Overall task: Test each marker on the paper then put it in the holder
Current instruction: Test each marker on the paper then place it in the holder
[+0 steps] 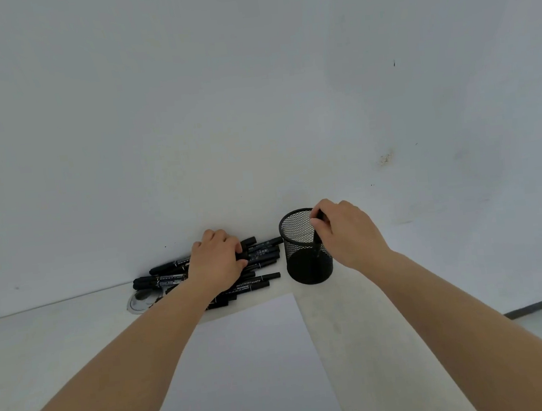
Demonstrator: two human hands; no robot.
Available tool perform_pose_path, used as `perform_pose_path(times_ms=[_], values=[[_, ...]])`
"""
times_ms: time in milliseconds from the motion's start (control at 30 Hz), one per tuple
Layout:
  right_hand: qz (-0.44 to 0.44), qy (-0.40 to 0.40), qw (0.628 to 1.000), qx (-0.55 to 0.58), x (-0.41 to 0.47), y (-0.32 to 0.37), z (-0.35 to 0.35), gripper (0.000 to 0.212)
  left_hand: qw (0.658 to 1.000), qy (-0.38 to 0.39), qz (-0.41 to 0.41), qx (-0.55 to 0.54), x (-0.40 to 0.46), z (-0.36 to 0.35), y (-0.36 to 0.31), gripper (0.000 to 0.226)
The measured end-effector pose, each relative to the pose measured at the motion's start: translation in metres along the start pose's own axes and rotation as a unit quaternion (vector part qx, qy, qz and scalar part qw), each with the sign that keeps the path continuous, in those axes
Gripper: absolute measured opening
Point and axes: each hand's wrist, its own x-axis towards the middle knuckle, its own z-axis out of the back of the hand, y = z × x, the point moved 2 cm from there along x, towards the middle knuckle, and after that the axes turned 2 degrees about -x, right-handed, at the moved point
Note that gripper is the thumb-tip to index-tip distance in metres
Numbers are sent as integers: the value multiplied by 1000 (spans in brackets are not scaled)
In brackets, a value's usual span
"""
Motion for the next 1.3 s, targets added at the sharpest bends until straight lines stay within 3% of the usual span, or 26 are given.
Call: perform_pose_path(times_ms=[267, 433, 533, 700, 867, 933, 1033, 1300], values=[[29, -65, 996, -52, -7, 1, 10, 21, 999, -29, -10, 18, 1, 3, -4, 27], [68, -184, 979, -48, -21, 26, 29, 22, 986, -148, -5, -77, -15, 35, -5, 24], [87, -215, 972, -20, -33, 49, 31, 20, 947, -219, 18, -236, -41, 65, -6, 18], [58, -67, 986, 143, -55, 94, 10, 11, 830, -142, 50, -537, -95, 106, -11, 8], [54, 126, 953, 269, -82, 134, -15, 21, 755, -86, 15, -650, -149, 124, -7, 12], [50, 159, 943, 287, -96, 142, -27, 35, 752, -75, 18, -655, -166, 123, -3, 13], [30, 165, 935, 312, -110, 150, -38, 30, 753, -78, 31, -652, -189, 117, 5, 18], [-145, 155, 871, 444, -128, 145, -57, 21, 845, -59, 91, -523, -225, 78, 32, 18]])
